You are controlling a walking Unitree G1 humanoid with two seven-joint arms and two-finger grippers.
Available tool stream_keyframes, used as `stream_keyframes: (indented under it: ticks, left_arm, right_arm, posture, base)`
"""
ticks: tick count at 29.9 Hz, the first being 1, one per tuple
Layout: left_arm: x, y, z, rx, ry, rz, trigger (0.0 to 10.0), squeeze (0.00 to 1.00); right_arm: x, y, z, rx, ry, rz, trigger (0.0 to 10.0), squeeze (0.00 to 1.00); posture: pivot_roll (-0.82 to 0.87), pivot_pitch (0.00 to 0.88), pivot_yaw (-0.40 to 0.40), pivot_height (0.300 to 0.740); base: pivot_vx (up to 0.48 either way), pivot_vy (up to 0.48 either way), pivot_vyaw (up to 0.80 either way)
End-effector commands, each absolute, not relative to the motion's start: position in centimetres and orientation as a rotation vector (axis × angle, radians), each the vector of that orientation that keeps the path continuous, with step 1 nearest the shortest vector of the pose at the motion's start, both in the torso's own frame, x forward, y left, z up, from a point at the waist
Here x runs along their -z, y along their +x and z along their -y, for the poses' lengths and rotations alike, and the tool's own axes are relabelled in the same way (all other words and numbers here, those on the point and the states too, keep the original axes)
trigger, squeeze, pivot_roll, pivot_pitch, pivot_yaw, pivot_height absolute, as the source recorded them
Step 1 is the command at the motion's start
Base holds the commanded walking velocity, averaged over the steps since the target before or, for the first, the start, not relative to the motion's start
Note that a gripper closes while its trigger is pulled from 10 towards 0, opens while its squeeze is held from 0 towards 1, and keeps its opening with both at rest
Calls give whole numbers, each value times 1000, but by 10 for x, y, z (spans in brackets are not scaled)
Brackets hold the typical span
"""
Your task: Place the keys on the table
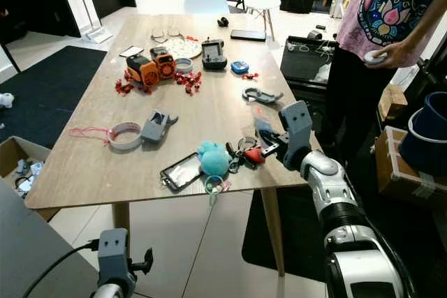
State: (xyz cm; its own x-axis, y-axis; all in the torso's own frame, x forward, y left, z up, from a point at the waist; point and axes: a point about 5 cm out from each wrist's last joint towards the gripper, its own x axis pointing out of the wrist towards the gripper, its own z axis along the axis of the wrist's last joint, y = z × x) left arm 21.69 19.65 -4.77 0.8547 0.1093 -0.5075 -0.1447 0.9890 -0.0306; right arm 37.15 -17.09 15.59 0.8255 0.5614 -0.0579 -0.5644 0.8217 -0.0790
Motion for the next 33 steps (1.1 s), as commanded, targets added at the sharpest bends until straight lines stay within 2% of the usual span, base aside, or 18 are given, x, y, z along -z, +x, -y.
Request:
stream_keyframes:
  ticks: [1,2,4,5,6,7,8,9,10,33]
  left_arm:
    - [51,213,-194,-134,-77,-549,10000,0]
    - [51,213,-194,-134,-76,-550,10000,0]
    - [51,213,-194,-134,-76,-550,10000,0]
    - [52,213,-194,-133,-76,-551,10000,0]
    - [52,212,-194,-132,-76,-552,10000,0]
    - [52,212,-194,-132,-76,-552,10000,0]
    - [52,212,-194,-131,-75,-553,10000,0]
    - [52,212,-194,-131,-75,-553,10000,0]
    - [52,213,-194,-131,-75,-553,10000,0]
    - [52,213,-194,-125,-69,-558,10000,0]
  right_arm:
    - [-155,370,170,-615,-83,-38,10000,0]
    - [-156,370,170,-614,-80,-38,10000,67]
    - [-156,370,170,-614,-80,-38,10000,67]
    - [-156,370,171,-607,-75,-36,10000,169]
    - [-158,371,172,-594,-63,-30,10000,518]
    - [-158,371,172,-594,-63,-30,10000,518]
    - [-159,371,175,-575,-44,-24,10000,788]
    - [-159,371,175,-575,-44,-24,10000,788]
    - [-160,372,176,-564,-32,-21,10000,1000]
    - [-169,375,185,-474,-23,26,10000,1000]
  posture:
    - [40,74,-15,740]
    - [40,73,-15,740]
    - [40,73,-15,740]
    - [40,74,-14,740]
    - [40,74,-14,740]
    - [40,74,-14,740]
    - [39,75,-14,740]
    - [39,75,-14,740]
    - [41,76,-14,740]
    - [40,76,-7,740]
  base:
    - [0,0,0]
    - [0,0,0]
    - [0,0,0]
    - [0,0,0]
    - [0,0,0]
    - [0,0,0]
    - [0,0,0]
    - [0,0,0]
    - [0,0,0]
    - [0,0,0]
